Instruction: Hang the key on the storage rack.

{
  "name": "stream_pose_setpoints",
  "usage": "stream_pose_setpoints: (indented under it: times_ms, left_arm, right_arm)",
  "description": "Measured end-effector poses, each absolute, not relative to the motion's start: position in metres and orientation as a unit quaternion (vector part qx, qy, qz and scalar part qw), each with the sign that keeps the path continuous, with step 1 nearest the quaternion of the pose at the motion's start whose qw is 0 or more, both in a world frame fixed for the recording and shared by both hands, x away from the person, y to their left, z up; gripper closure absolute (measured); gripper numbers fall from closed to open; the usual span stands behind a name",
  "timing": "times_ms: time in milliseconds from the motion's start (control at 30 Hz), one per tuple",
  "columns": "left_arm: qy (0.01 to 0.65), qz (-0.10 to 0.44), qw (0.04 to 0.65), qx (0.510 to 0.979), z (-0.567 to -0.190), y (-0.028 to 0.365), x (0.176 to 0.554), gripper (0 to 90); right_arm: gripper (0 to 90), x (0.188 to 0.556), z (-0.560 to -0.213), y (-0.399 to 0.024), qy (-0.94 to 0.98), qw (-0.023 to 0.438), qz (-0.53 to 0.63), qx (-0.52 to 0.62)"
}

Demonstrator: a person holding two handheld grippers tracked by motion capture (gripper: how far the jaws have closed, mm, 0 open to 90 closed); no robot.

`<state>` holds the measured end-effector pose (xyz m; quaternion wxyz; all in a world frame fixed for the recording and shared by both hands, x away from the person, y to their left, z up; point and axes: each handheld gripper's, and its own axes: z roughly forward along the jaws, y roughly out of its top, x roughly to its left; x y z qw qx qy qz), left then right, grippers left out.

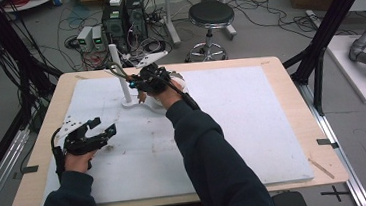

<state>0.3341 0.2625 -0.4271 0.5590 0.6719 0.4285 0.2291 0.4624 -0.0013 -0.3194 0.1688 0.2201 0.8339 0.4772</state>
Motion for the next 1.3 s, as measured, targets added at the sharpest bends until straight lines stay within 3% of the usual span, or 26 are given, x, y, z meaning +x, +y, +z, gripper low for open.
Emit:
stream_pose_setpoints:
  times_ms: [233, 300, 467, 667, 700, 933, 1300]
  left_arm:
    - [0.428, 0.228, 0.557, 0.674, -0.427, 0.263, 0.334, 25.5]
    - [0.43, 0.227, 0.558, 0.673, -0.427, 0.263, 0.334, 25.5]
    - [0.429, 0.225, 0.56, 0.671, -0.427, 0.263, 0.332, 25.5]
    - [0.431, 0.218, 0.563, 0.67, -0.428, 0.262, 0.332, 23.9]
    - [0.431, 0.216, 0.565, 0.669, -0.428, 0.261, 0.332, 22.8]
    - [0.426, 0.21, 0.578, 0.664, -0.428, 0.256, 0.333, 17.7]
    - [0.415, 0.204, 0.582, 0.669, -0.427, 0.245, 0.334, 17.7]
  right_arm:
    - [76.3, 0.472, -0.329, -0.001, 0.833, 0.164, 0.469, 0.242]
    - [63.9, 0.472, -0.328, -0.004, 0.832, 0.159, 0.472, 0.243]
    - [53.0, 0.47, -0.322, -0.017, 0.83, 0.185, 0.473, 0.229]
    - [47.9, 0.467, -0.322, -0.067, 0.825, 0.181, 0.476, 0.244]
    - [41.3, 0.464, -0.325, -0.087, 0.823, 0.181, 0.48, 0.245]
    - [23.8, 0.439, -0.342, -0.151, 0.818, 0.189, 0.46, 0.29]
    - [21.6, 0.393, -0.371, -0.233, 0.795, 0.215, 0.459, 0.334]
